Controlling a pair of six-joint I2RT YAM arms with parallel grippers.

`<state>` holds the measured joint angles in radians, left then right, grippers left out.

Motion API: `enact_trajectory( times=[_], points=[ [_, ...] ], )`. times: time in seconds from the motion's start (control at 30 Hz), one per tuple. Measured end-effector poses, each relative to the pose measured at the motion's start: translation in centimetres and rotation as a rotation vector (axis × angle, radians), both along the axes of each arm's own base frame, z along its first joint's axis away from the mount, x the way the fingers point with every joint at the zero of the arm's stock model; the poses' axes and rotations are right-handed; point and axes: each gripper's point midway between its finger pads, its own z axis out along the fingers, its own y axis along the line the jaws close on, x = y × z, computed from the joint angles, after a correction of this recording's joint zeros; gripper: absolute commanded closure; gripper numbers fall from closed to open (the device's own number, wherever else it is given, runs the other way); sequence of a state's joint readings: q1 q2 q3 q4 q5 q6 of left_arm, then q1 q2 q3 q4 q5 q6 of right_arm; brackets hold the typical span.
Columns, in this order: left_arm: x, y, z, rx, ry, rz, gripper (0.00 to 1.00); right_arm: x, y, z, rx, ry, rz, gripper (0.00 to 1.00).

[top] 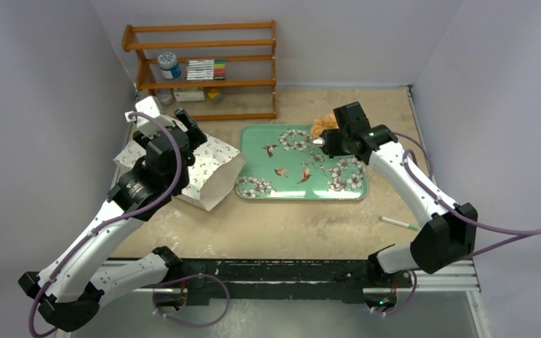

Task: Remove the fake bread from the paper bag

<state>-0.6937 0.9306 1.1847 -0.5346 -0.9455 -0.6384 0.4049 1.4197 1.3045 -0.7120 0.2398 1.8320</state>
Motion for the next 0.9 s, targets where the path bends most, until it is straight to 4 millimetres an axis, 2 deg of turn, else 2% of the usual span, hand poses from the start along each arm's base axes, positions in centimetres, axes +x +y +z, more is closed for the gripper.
enact_trajectory(
  times=[0.07, 0.17, 0.27, 0.33, 0.67, 0.9],
  points=[
    [0.0, 0.0, 0.2, 0.004, 0.002, -0.001, 0.26, 0.0, 0.8, 0.3, 0.067, -0.006, -0.009, 1.0],
    [-0.1, 0.1, 0.6, 0.001, -0.002, -0.001, 0.27, 0.8, 2.0, 2.6, 0.183, -0.071, -0.04, 1.0],
    [-0.1, 0.0, 0.4, 0.006, 0.006, -0.006, 0.27, 1.0, 2.3, 4.6, 0.268, -0.142, -0.062, 1.0],
    [-0.1, -0.1, 0.3, 0.012, 0.016, -0.01, 0.27, 0.7, 2.2, 5.1, 0.302, -0.17, -0.073, 1.0],
    [-0.3, -0.2, 0.1, 0.036, 0.048, -0.025, 0.27, -2.4, 0.3, 2.8, 0.307, -0.173, -0.117, 1.0],
    [-0.4, -0.2, -0.1, 0.052, 0.067, -0.035, 0.26, -5.0, -1.4, 3.4, 0.304, -0.205, -0.134, 1.0]
  ],
)
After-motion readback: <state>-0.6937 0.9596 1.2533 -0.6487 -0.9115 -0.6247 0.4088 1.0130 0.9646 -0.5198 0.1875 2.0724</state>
